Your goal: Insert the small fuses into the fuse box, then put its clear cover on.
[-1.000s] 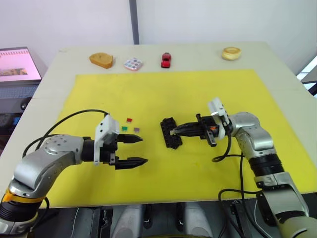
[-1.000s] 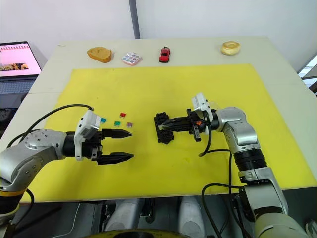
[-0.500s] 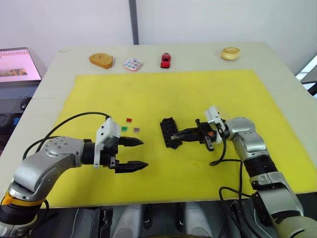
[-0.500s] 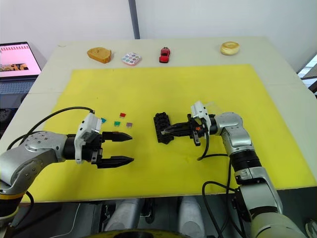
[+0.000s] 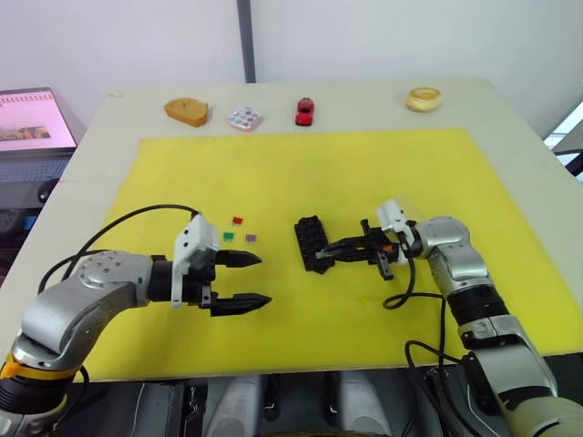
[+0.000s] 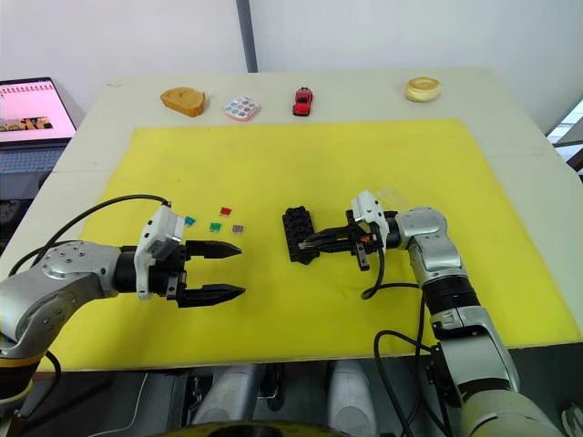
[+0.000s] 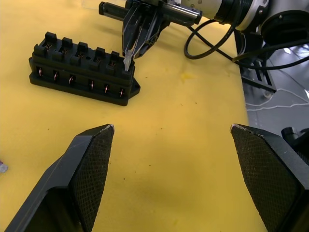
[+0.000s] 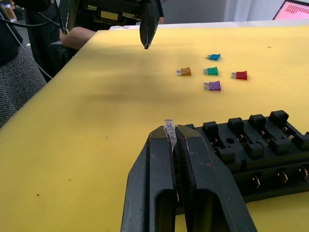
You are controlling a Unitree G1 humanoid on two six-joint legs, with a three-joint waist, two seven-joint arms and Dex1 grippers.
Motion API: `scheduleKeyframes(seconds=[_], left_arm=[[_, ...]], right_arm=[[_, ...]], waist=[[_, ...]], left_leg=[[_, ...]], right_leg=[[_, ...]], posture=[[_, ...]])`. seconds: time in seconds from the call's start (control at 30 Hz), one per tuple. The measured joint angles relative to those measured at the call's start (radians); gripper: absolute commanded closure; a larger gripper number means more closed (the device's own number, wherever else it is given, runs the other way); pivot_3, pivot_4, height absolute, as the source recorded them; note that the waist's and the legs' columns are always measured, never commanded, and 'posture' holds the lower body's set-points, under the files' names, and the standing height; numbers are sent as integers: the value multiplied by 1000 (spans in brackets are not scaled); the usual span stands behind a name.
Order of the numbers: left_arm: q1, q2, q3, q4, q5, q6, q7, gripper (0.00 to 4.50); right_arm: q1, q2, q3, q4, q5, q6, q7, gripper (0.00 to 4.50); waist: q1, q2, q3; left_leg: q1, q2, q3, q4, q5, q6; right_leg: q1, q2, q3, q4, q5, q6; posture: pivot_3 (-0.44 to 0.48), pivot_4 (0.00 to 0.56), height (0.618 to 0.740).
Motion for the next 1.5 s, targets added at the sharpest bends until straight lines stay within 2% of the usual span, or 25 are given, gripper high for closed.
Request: scheduleKeyframes(seconds=[0.63, 0.93, 1.17, 1.5], left_arm=[[-14, -36, 0, 4, -21, 20, 52, 459], [-14, -44, 0, 15, -22, 21, 60, 459], [-14, -50, 0, 16, -22, 21, 65, 459], [-8, -53, 0, 33, -20, 19, 62, 459]], right_arm=[[-4, -3, 31, 35, -43, -249, 27, 4500], [-19, -6, 31, 37, -52, -230, 23, 4500], [-19, -16, 52, 35, -70, -311, 26, 4500], [-20, -21, 53, 34, -70, -277, 21, 4500]], waist=[[-1, 0, -1], [0, 0, -1], [0, 0, -1], [0, 0, -1]], left_leg=[[3, 0, -1, 0, 1, -1], [3, 0, -1, 1, 1, -1], [3, 0, -1, 1, 1, -1], [3, 0, -1, 1, 1, -1]], right_leg=[[3, 1, 0, 0, 0, 0], [3, 1, 0, 1, 0, 0], [3, 1, 0, 1, 0, 0], [3, 1, 0, 1, 0, 0]], posture=[[0, 150, 740], [0, 150, 740], [0, 150, 740], [0, 150, 740]])
